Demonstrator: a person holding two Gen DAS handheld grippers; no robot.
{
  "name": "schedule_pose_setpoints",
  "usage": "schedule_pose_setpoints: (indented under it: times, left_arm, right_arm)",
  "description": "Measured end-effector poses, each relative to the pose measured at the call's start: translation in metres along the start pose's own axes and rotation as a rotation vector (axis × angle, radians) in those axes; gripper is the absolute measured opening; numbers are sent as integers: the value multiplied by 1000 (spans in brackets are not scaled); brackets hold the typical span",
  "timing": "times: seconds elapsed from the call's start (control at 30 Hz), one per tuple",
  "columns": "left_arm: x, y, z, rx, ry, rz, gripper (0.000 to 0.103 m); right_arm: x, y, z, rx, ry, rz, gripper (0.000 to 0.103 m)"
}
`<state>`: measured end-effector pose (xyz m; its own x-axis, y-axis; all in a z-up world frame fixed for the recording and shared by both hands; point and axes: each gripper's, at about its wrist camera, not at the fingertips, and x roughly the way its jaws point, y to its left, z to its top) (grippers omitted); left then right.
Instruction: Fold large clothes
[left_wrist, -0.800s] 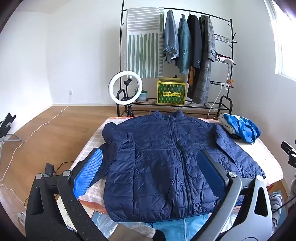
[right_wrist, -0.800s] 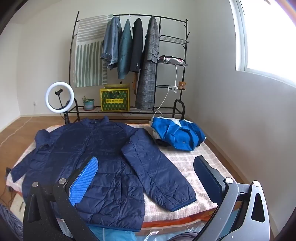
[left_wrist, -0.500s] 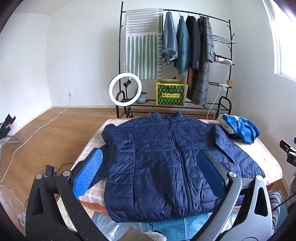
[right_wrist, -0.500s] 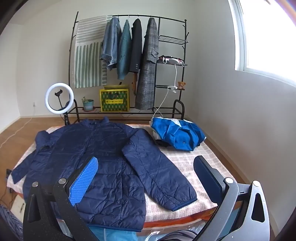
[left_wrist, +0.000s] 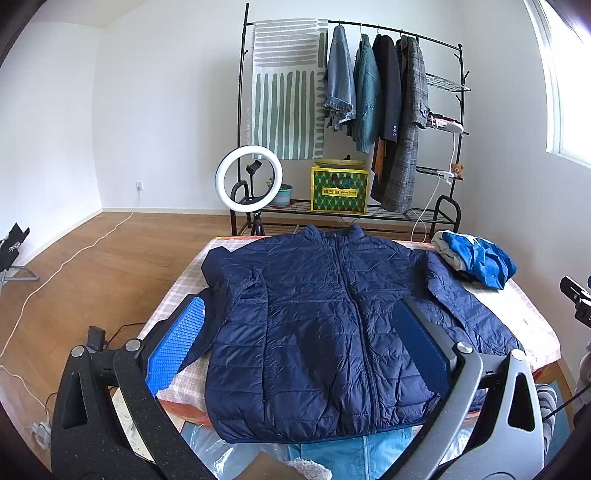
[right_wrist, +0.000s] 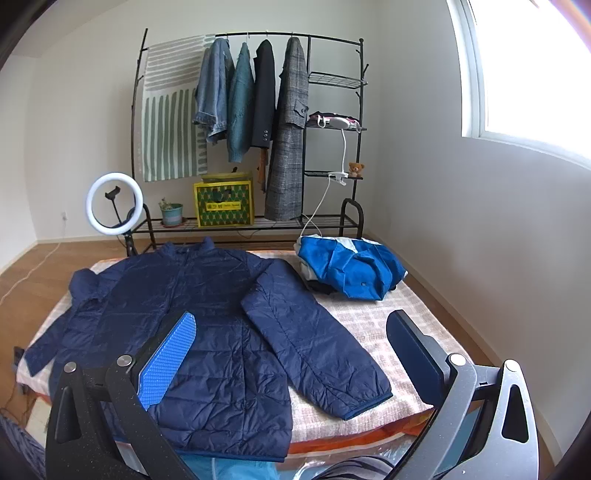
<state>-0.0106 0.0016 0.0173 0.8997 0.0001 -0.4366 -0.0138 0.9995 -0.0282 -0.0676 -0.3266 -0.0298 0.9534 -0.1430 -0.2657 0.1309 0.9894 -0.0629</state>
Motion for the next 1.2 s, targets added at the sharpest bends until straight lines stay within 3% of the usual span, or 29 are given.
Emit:
schedule_pose_setpoints:
  times: [1.2]
  left_arm:
    - [-5, -11, 8, -17, 12, -3, 103]
  right_arm:
    - [-3, 2, 12, 34, -25, 59, 103]
